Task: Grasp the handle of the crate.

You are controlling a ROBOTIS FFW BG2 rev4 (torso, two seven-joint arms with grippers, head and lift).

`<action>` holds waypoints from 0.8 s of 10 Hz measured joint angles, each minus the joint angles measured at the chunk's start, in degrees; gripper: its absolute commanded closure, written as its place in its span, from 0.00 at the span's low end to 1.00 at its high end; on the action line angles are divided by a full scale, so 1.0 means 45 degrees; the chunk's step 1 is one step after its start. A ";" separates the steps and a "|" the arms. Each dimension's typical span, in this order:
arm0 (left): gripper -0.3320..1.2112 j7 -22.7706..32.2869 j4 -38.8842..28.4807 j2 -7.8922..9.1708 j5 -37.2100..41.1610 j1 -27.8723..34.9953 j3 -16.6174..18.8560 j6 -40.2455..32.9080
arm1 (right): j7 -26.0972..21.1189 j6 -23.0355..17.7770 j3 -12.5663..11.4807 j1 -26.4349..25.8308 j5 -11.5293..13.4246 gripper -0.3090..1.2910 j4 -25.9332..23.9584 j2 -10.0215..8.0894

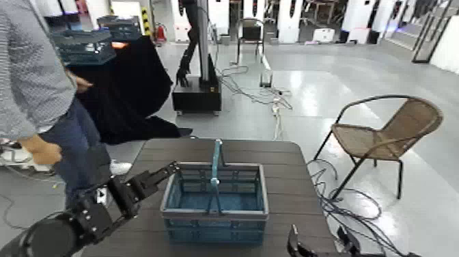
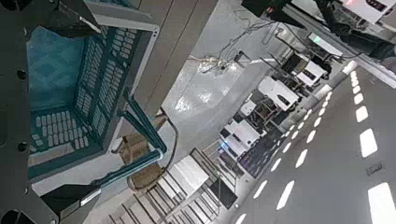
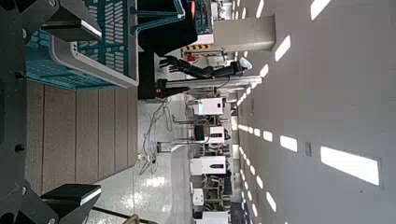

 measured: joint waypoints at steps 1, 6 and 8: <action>0.29 -0.0307 0.0612 0.0023 0.0280 -0.0509 -0.0215 0.0287 | 0.0000 -0.0002 0.0001 -0.0006 -0.0002 0.29 0.0001 0.0007; 0.29 -0.1327 0.3551 0.0184 0.1360 -0.2711 -0.1124 0.1604 | 0.0000 0.0027 0.0074 -0.0071 -0.0050 0.29 0.0035 -0.0017; 0.29 -0.1953 0.4589 0.0191 0.1812 -0.3421 -0.1481 0.2217 | 0.0002 0.0058 0.0117 -0.0112 -0.0061 0.29 0.0038 -0.0016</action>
